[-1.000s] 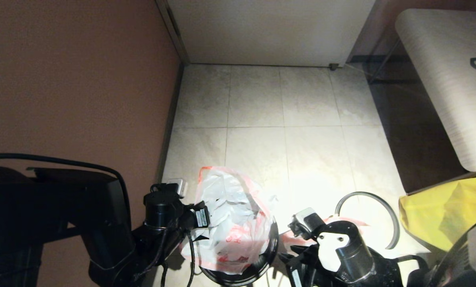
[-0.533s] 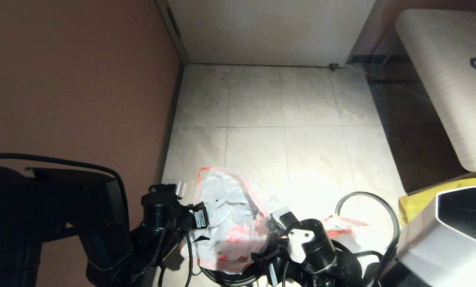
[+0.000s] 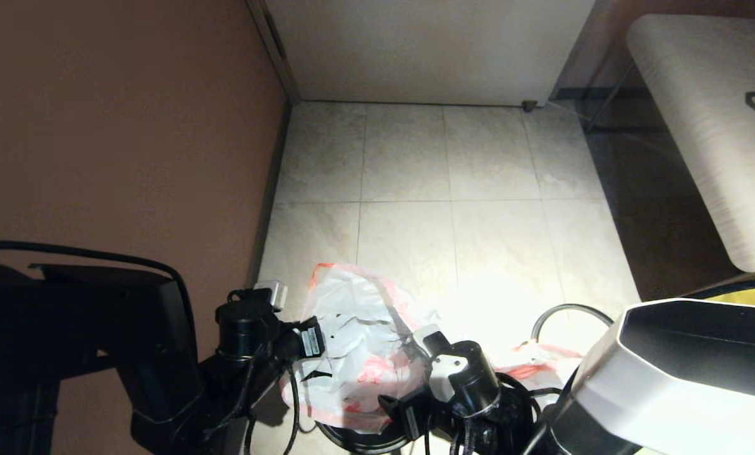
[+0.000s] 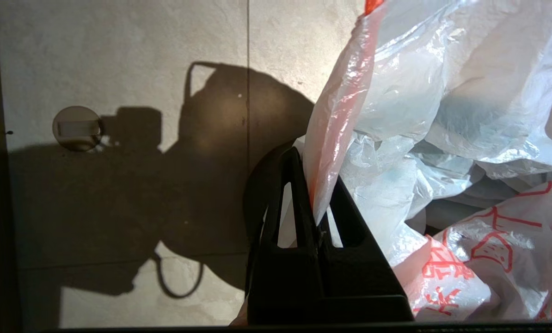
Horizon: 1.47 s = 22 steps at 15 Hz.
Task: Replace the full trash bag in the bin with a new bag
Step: Put the new garbage bag on the trash can
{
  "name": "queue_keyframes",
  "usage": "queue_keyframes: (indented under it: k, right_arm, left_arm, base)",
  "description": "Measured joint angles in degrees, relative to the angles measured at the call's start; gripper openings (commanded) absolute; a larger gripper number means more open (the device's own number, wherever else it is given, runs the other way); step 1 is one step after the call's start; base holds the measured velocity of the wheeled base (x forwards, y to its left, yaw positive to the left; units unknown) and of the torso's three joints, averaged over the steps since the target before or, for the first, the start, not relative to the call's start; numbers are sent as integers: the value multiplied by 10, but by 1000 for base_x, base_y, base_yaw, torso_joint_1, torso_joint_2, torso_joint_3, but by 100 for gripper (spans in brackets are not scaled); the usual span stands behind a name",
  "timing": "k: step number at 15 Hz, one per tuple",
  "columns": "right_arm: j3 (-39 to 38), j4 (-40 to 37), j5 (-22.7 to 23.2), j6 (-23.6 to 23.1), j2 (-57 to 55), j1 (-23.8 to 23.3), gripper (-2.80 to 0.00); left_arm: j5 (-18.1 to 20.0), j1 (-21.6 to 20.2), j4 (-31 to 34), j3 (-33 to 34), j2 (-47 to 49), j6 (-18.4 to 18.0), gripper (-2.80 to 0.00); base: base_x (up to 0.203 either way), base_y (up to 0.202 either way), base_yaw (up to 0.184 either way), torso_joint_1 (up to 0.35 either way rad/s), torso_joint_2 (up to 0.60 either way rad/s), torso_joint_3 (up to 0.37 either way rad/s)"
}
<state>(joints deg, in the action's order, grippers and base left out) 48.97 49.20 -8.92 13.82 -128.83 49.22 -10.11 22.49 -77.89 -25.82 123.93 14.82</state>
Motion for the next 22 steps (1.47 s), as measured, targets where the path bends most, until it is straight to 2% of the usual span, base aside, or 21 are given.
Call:
queue_keyframes:
  k: [4, 5, 15, 18, 22]
  right_arm:
    - [48, -12, 0, -1, -43, -5, 0]
    - [53, -12, 1, -1, -52, -7, -280]
    - [79, -17, 1, 0, -69, -11, -280]
    - [57, -40, 1, 5, -36, -20, -280]
    - [-26, -91, -1, 24, 32, -23, -280]
  left_arm:
    - [8, -11, -1, -1, -3, 1, -280]
    - [11, -11, -1, 0, -5, 5, -280]
    - [16, -12, 1, 3, -16, 17, -280]
    - [46, -12, 4, 15, -30, 26, -280]
    - [47, 2, 3, 69, -34, 7, -280]
  base:
    - [0, 0, 0, 0, 0, 0]
    - [0, 0, 0, 0, 0, 0]
    - [0, 0, 0, 0, 0, 0]
    - [0, 0, 0, 0, 0, 0]
    - [0, 0, 0, 0, 0, 0]
